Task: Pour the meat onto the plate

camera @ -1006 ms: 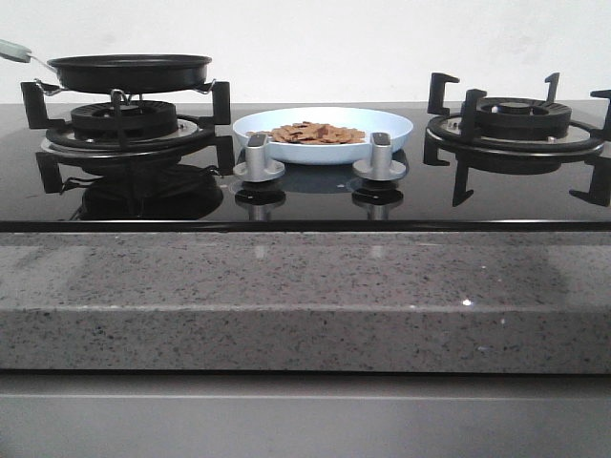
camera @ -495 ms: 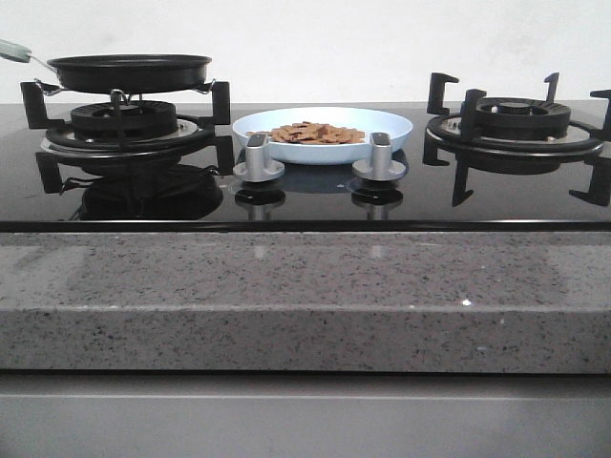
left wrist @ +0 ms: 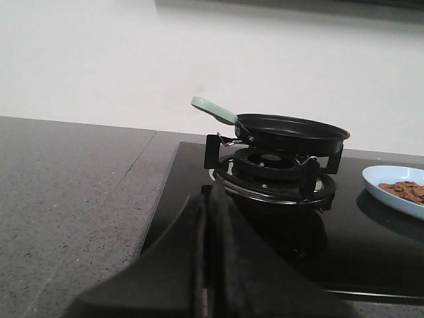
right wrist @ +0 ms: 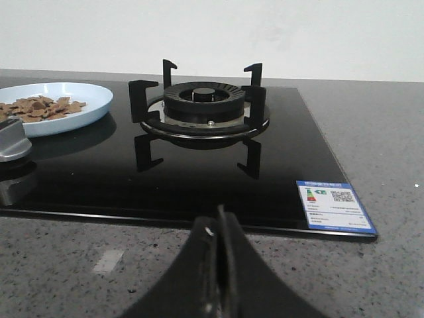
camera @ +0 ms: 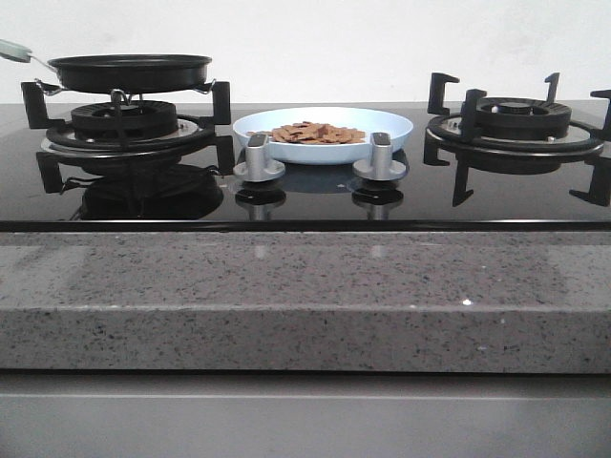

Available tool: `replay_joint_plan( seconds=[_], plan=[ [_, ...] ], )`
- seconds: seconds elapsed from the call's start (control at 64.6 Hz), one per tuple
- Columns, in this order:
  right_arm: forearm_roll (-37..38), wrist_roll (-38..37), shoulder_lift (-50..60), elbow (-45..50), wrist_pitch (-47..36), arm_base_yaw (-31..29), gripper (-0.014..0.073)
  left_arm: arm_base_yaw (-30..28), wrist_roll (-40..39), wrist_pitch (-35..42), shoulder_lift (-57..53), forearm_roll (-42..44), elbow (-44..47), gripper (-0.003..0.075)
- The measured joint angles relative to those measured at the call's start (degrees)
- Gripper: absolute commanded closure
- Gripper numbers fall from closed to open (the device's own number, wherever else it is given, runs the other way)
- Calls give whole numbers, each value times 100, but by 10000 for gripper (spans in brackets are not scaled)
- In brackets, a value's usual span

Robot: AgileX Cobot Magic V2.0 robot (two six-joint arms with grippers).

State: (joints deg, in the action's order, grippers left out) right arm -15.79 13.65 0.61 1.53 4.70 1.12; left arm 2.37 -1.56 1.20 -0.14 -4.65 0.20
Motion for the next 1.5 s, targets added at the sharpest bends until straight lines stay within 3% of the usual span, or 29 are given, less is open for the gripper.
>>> replay_joint_plan(
  seconds=[0.093, 0.263, 0.387, 0.79, 1.502],
  plan=[
    [81, -159, 0, 0, -13, -44, 708, 0, 0, 0, 0, 0, 0, 741],
    [845, -1240, 0, 0, -111, -316, 708, 0, 0, 0, 0, 0, 0, 741],
    [1135, -1619, 0, 0, -147, -418, 708, 0, 0, 0, 0, 0, 0, 741],
    [1503, -1714, 0, 0, -590, -418, 708, 0, 0, 0, 0, 0, 0, 741],
    [1654, -1926, 0, 0, -594, -225, 708, 0, 0, 0, 0, 0, 0, 741]
  ],
)
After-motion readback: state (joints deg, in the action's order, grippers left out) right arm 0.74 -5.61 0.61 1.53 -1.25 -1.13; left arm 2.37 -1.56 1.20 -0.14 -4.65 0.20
